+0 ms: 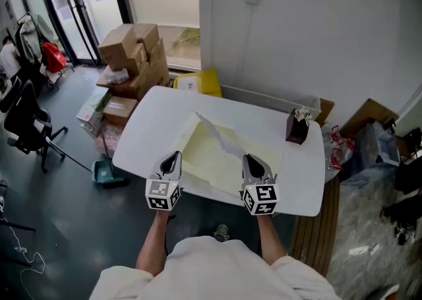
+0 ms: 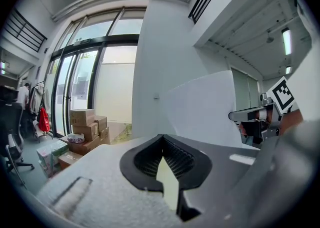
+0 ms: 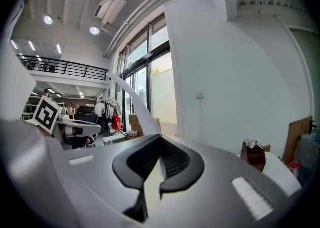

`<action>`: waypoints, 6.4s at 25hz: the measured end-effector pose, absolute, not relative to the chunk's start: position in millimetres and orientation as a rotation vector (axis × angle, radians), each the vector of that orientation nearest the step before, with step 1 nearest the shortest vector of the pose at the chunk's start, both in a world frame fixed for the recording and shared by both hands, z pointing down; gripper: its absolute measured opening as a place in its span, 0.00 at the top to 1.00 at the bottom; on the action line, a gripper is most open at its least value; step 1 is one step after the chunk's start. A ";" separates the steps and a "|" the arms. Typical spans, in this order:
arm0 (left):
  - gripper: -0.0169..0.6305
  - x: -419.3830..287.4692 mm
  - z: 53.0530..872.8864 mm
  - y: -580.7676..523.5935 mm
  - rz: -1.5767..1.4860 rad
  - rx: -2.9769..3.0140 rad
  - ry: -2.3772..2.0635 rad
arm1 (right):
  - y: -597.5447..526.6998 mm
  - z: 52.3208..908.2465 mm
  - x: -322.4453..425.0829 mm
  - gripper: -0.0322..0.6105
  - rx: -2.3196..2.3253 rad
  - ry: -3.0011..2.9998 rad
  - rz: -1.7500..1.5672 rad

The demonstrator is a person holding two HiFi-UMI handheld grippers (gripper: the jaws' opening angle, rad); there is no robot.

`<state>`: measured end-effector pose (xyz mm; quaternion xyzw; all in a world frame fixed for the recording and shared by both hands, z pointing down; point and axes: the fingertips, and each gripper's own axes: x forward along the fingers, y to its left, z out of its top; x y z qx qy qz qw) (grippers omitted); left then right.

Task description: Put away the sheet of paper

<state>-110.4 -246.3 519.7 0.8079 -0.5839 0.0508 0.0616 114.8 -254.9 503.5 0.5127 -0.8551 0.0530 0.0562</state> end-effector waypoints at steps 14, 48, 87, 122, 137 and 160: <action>0.97 -87.0 531.2 -280.8 0.181 2.528 -1.607 | -265.8 503.5 123.9 0.95 1.653 -2.529 0.185; 0.97 -142.8 566.5 -286.3 0.234 2.474 -1.571 | -274.9 667.8 132.2 0.95 1.767 -2.178 0.735; 0.97 -151.6 579.7 -283.5 0.289 2.370 -1.665 | -308.0 768.0 135.7 0.95 1.352 -2.029 0.758; 0.97 -194.6 597.9 -300.5 0.314 2.220 -1.791 | -367.4 794.4 62.8 0.95 1.140 -2.077 0.775; 0.97 -231.9 603.5 -285.6 0.325 2.146 -1.850 | -375.3 801.0 -1.4 0.95 1.004 -2.111 0.741; 0.97 -204.5 595.8 -293.0 0.297 2.241 -1.766 | -365.4 782.4 33.6 0.67 1.135 -2.139 0.730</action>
